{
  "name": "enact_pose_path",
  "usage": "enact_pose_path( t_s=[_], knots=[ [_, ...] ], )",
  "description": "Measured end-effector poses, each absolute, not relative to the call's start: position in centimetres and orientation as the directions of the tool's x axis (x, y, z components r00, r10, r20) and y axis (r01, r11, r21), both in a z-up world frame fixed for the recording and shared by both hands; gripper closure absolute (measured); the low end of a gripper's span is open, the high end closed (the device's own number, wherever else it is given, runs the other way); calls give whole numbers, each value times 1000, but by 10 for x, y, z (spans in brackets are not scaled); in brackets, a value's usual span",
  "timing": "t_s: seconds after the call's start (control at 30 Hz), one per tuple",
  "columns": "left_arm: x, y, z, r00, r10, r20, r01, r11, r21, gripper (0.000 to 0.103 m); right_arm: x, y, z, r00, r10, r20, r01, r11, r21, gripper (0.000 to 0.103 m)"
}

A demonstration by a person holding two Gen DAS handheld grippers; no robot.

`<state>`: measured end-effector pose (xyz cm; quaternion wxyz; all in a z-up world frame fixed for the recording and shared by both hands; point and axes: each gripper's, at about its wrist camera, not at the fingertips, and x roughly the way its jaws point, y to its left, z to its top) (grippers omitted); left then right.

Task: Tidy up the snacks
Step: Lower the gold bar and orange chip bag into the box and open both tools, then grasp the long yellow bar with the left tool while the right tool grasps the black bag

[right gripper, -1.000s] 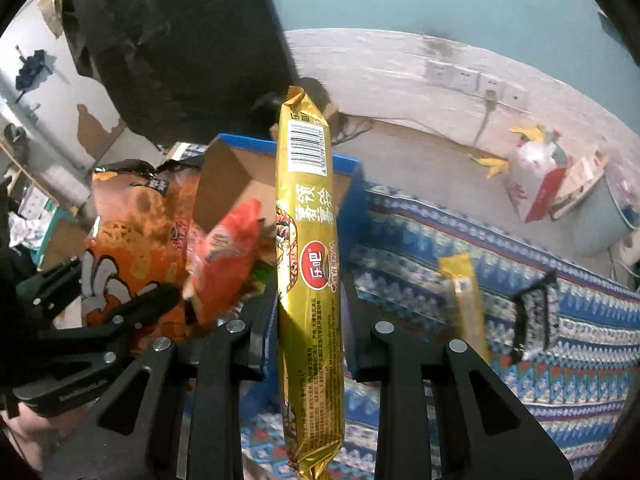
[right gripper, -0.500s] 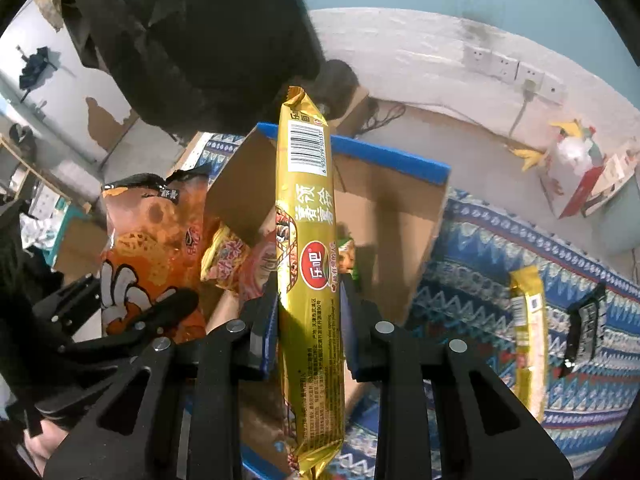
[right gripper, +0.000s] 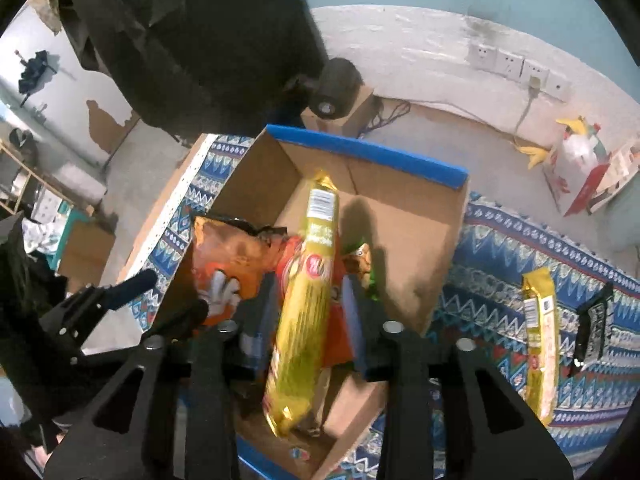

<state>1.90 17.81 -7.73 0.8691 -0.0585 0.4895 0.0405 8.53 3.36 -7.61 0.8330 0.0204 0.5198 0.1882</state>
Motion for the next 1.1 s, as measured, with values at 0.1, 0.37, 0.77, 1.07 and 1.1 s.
enact_pose_path(
  t_s=[0.1,0.37,0.77,1.07,1.1],
  knots=[
    [18,174,-74,522,2,-853,-124,990,-73,26,79,27,-68,414,324,-851,-292,932,213,45],
    [14,144,-69,517,-44,-855,-66,994,-91,26,61,3,-52,488,226,-843,-290,953,88,27],
    [12,80,-58,527,-63,-848,51,998,-42,26,34,-55,-45,533,138,-835,-264,964,-10,26],
    [12,29,-61,501,-94,-860,134,991,-30,23,16,-114,-46,543,83,-835,-195,980,-30,25],
    [13,23,-62,496,-95,-863,144,989,-26,23,14,-121,-47,542,77,-837,-185,982,-29,25]
  ],
)
